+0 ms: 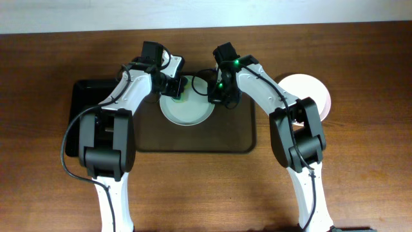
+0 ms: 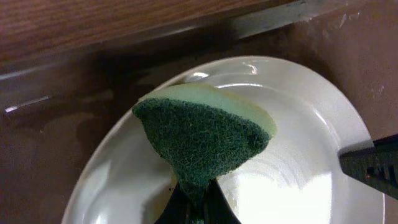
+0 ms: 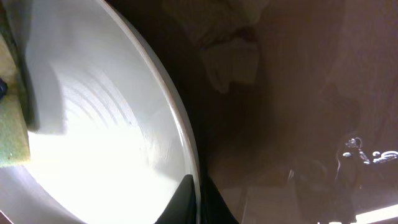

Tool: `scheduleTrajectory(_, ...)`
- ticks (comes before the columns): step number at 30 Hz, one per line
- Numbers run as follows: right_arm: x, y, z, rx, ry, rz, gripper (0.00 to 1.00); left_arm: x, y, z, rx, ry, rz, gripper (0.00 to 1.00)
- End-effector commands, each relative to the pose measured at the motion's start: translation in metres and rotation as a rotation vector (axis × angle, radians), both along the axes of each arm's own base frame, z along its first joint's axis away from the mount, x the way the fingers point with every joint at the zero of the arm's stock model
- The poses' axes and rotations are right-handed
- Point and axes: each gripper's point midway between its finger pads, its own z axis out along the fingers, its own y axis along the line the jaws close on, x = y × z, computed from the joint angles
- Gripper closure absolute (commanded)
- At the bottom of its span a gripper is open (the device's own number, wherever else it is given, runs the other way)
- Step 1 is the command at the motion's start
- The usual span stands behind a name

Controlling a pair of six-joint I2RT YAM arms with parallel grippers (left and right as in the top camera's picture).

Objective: Clean dirty plates on tray and stack at the side
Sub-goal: 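Hold the pale blue plate with the right gripper and scrub it with the sponge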

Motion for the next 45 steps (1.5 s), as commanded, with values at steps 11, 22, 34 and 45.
scheduleTrajectory(11,0.000,-0.002,-0.008,-0.010,0.011,0.000,0.96,0.018,-0.002,-0.003,-0.007,-0.060,0.028,0.99)
scheduleTrajectory(22,0.000,-0.002,-0.008,-0.010,0.011,0.000,0.96,-0.070,-0.038,0.002,-0.248,0.234,-0.211,0.99)
scheduleTrajectory(34,0.000,-0.002,-0.008,-0.010,0.011,0.000,0.96,-0.031,0.078,-0.031,0.415,0.175,0.281,0.99)
scheduleTrajectory(45,0.000,-0.001,-0.008,-0.002,0.010,0.002,0.96,-0.029,-0.025,0.041,0.113,0.176,0.020,0.99)
